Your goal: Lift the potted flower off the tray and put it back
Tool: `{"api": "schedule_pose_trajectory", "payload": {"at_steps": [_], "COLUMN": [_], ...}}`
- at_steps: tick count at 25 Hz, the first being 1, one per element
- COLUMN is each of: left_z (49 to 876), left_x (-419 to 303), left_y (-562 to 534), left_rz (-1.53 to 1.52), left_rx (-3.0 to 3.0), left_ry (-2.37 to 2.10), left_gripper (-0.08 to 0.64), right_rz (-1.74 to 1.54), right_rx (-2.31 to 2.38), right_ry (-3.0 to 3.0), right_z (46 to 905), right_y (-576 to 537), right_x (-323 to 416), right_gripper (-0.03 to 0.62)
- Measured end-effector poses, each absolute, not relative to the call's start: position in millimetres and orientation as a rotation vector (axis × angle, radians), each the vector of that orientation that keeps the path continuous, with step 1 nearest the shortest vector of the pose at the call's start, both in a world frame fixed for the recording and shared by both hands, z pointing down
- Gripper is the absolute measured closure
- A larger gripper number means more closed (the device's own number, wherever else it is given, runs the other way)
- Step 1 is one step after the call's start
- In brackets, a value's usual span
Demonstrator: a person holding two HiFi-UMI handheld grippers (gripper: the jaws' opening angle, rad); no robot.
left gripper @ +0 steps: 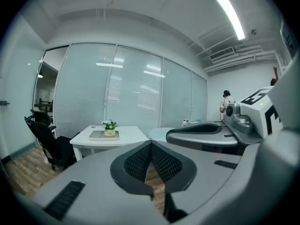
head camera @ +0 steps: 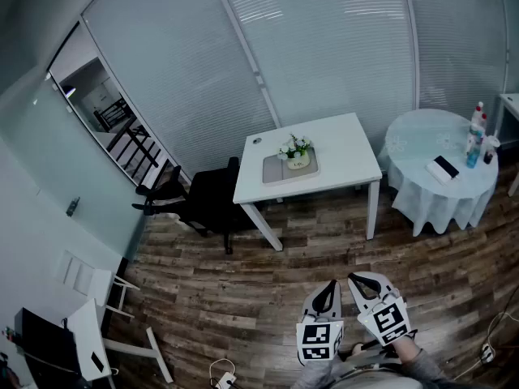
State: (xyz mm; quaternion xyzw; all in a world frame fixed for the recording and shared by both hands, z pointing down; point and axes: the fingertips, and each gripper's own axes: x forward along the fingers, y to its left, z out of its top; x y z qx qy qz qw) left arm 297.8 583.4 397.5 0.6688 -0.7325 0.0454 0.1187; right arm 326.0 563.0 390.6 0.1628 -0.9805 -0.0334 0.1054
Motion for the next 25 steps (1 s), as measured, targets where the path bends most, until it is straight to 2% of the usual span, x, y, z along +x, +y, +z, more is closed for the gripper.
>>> {"api": "schedule_pose_trajectory", "payload": {"at_steps": [13,25], "left_z": [402.4,395.1], "left_x": [293.5,197.5], "left_y": [575.2,501.1], "left_rz": [0.095,0.074], "left_rx": [1.928,1.998], "left_ry": [-2.136,-2.135], "left_gripper": [0.549,0.549], "right_rz": [-0.062,-0.135], "right_rx": [0.427,0.459], "right_ry": [-2.930,-2.929], "right_z": [395.6,394.4], "right_y": [544.9,479.3], "right_x": [321.9,226.8], "right_gripper": [0.571,0.571]}}
